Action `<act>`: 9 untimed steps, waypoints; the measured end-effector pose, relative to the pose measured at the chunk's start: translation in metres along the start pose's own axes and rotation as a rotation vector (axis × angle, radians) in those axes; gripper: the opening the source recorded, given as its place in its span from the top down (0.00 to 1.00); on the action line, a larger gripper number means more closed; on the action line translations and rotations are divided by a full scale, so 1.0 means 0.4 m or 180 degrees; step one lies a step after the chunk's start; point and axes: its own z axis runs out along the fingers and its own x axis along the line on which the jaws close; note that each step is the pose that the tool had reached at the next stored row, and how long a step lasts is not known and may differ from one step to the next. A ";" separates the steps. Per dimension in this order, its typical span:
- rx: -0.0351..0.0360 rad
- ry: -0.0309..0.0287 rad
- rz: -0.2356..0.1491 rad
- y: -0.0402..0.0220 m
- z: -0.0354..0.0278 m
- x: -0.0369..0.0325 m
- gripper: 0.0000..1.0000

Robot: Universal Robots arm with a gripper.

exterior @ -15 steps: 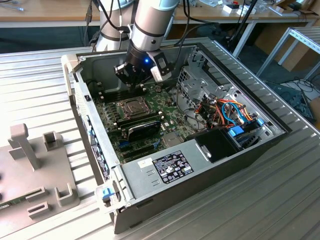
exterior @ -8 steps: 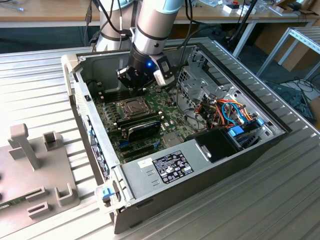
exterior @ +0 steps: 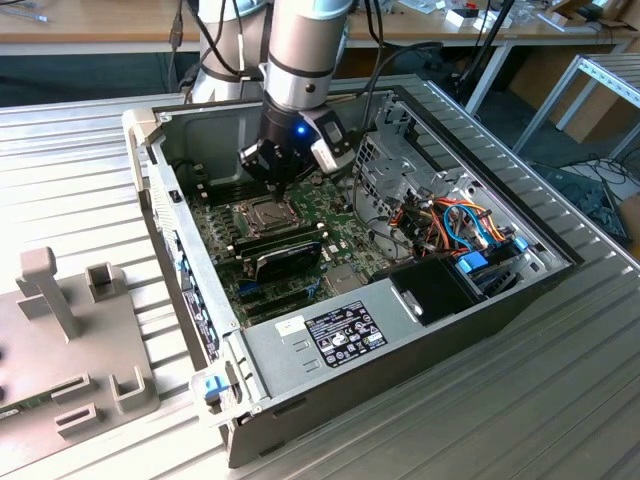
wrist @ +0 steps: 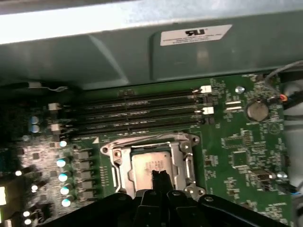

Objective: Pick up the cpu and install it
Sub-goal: 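Install the first cpu locking lever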

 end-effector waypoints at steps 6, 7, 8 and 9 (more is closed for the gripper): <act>-0.0008 -0.0060 -0.0054 -0.004 0.002 0.011 0.89; -0.0009 -0.0061 -0.0064 -0.006 0.002 0.013 0.89; -0.0009 -0.0062 -0.0082 -0.010 0.002 0.017 0.89; -0.0010 -0.0063 -0.0097 -0.015 0.002 0.019 0.89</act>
